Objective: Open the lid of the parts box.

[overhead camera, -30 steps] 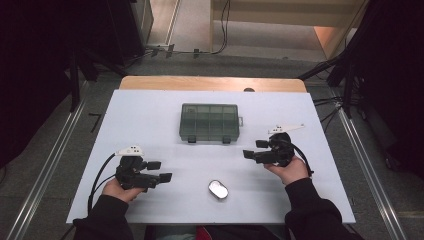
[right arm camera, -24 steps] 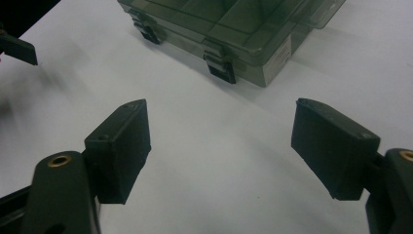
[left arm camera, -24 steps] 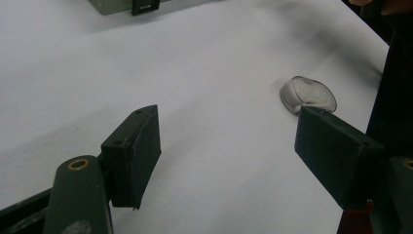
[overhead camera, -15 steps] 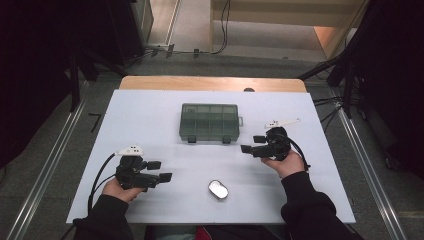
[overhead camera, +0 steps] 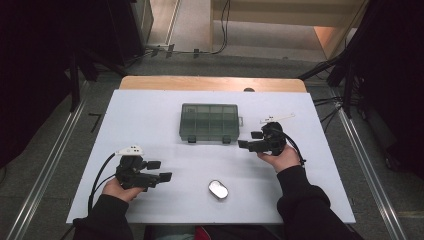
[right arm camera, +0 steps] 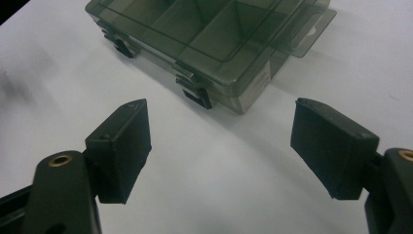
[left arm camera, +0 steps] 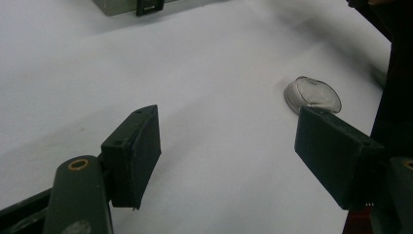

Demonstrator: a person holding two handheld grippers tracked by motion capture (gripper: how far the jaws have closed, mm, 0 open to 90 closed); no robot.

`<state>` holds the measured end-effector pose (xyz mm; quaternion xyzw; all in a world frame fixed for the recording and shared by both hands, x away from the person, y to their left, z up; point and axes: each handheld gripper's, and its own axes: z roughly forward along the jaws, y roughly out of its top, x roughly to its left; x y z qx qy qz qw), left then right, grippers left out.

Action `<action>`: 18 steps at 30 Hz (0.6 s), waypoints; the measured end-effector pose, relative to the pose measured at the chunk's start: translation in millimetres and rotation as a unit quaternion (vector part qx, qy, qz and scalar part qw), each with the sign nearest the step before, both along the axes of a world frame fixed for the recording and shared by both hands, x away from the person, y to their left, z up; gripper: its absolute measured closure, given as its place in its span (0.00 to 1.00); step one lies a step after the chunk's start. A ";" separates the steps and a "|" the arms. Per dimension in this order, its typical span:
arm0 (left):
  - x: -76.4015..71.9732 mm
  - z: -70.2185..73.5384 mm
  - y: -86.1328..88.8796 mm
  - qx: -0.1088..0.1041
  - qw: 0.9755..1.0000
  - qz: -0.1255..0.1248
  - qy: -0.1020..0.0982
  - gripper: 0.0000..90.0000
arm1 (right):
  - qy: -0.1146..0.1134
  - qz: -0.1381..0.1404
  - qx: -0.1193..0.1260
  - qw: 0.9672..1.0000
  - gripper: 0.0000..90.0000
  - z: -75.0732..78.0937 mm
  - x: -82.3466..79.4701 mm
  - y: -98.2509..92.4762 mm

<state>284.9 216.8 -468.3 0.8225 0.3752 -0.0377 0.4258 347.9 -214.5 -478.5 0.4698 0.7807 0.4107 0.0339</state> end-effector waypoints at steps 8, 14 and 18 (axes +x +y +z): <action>-0.8 -0.3 -0.7 0.000 1.000 0.001 -0.001 0.28 | 0.002 0.007 -0.001 1.000 0.24 -1.2 10.0 3.4; -1.3 -0.5 0.8 0.001 1.000 0.001 0.000 0.28 | 0.002 0.007 -0.003 1.000 0.24 -0.1 18.0 5.8; -1.7 -0.7 0.7 0.002 1.000 0.002 0.000 0.28 | 0.004 0.012 -0.005 1.000 0.25 0.0 23.7 8.6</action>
